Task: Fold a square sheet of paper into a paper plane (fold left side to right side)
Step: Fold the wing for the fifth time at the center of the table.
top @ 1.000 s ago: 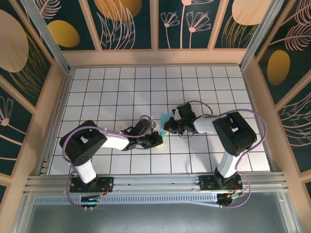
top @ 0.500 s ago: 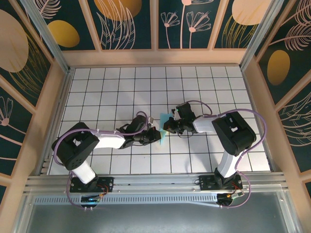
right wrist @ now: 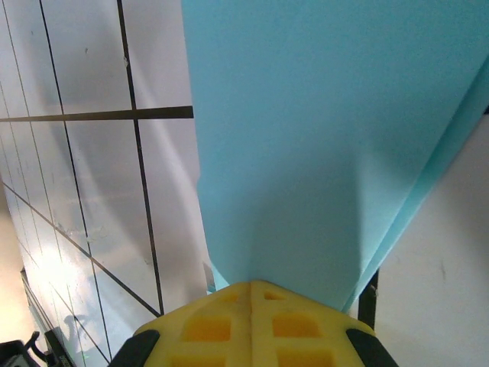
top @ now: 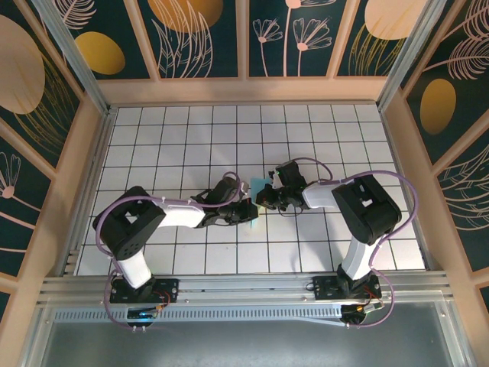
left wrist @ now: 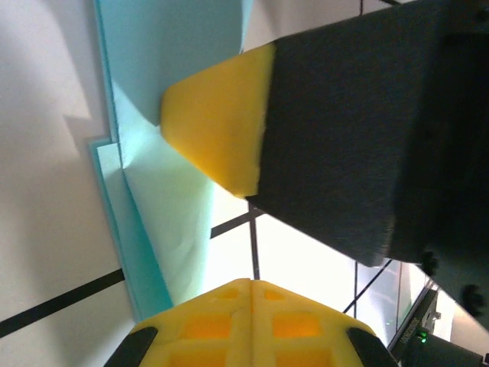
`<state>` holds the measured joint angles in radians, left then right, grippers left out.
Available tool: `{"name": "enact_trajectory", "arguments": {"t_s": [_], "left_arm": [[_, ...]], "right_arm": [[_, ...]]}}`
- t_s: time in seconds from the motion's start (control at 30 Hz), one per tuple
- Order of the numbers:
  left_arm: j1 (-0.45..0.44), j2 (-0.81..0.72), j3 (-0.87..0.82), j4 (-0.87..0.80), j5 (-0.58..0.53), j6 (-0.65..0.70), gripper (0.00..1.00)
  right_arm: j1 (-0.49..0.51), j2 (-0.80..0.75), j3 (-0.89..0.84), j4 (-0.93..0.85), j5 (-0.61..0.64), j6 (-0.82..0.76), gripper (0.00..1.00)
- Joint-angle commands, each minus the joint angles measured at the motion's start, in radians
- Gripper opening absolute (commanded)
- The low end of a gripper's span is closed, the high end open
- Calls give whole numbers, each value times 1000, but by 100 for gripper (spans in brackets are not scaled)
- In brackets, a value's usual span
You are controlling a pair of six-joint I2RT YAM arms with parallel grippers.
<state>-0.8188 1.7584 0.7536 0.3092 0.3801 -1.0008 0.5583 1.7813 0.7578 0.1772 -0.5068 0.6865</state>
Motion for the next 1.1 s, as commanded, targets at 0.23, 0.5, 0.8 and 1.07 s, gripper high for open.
{"name": "enact_trajectory", "arguments": {"t_s": [0.23,0.5,0.8,1.07], "left_arm": [[1,55,7,10,26,9,2],[-2,61,-19,14,18,7,2],[-18,49,-43,-56,-21,58,1],[-48,37,-33,-189,-75,175,0]], "right_arm": [[19,84,-43,-160,112,-22,0],[20,85,-39,-163,116,-23,0],[19,94,-31,-176,119,-32,0],[19,94,-24,-190,129,-38,0]]}}
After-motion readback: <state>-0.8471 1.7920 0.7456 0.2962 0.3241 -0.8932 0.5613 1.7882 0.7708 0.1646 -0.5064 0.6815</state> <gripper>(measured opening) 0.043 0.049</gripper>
